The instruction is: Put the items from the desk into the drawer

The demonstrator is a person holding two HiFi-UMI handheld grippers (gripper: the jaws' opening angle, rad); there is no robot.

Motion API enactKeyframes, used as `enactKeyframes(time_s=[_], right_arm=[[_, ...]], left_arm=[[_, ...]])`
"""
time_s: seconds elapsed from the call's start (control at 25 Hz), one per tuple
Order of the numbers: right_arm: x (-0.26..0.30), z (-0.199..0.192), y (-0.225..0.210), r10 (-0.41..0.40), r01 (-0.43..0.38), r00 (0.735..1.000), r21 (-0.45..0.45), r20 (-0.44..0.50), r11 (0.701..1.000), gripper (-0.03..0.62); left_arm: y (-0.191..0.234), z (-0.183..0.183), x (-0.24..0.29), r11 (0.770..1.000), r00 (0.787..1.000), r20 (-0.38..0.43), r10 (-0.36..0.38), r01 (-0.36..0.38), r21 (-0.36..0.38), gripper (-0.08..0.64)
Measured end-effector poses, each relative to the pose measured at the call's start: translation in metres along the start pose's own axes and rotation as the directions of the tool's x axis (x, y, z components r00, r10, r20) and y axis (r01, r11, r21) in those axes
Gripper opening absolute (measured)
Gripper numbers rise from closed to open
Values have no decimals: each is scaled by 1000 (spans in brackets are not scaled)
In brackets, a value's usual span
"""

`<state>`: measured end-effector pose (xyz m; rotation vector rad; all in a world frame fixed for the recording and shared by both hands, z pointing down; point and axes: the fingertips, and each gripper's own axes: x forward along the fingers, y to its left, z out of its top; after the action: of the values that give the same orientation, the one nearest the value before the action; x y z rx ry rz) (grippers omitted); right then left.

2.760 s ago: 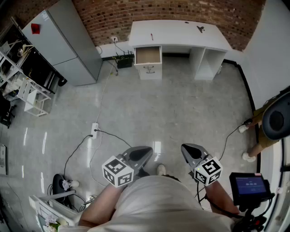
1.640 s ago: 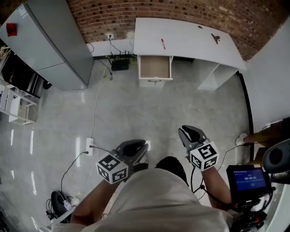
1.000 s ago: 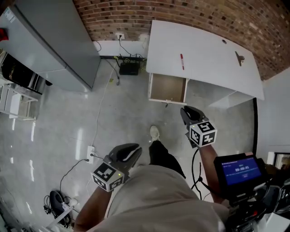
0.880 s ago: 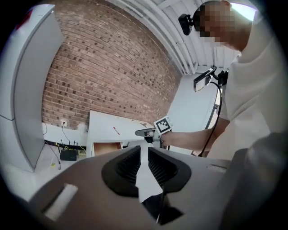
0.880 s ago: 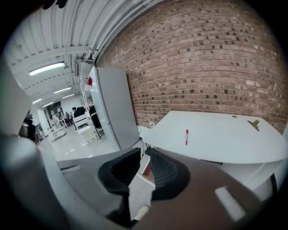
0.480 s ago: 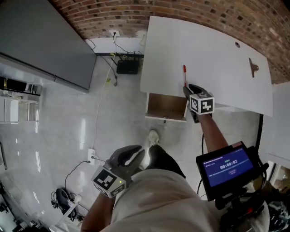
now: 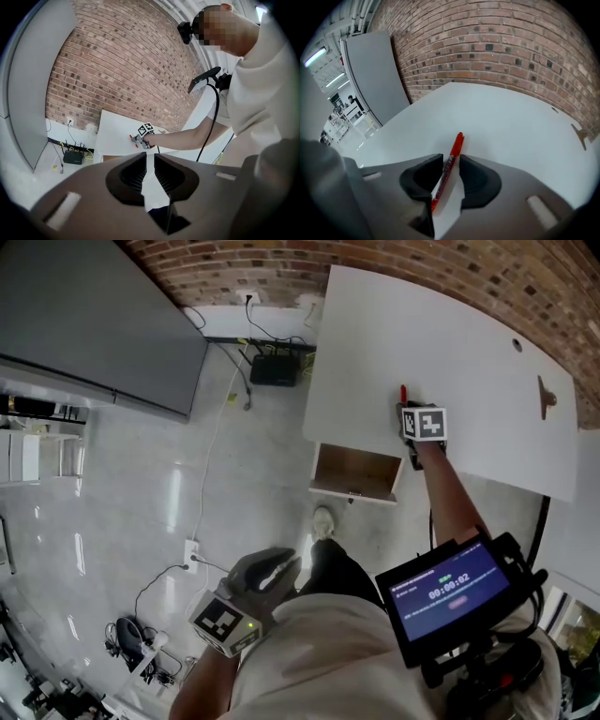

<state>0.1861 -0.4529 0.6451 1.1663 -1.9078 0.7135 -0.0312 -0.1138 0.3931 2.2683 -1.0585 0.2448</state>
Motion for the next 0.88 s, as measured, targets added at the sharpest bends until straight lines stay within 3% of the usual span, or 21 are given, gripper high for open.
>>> enactKeyframes(time_s=[0.08,0.16,0.4,0.64,0.88], right_arm=[[7,3,-1,-15,16,1000,21,-7,1000,99],[7,3,-3,-32,31,999,43,5,999,48],[-6,0,1,-42,27,995,168,86,985,46],[-65,-43,44,-25,-30,982,287,185,957,44],[-77,-79,70,-4,-58,983,329,184,943,44]], left_arm=[[12,0,0,1000,1000,-4,6,-6,-11,55],[18,-2,-3,1000,1000,-10,6,-6,-13,55],[16,-9,-9,1000,1000,-12,-21,21,-5,56],[0,-39,-51,996,996,-21,-86,86,13,55],[-1,-43,-49,991,990,-55,-133,134,11,55]])
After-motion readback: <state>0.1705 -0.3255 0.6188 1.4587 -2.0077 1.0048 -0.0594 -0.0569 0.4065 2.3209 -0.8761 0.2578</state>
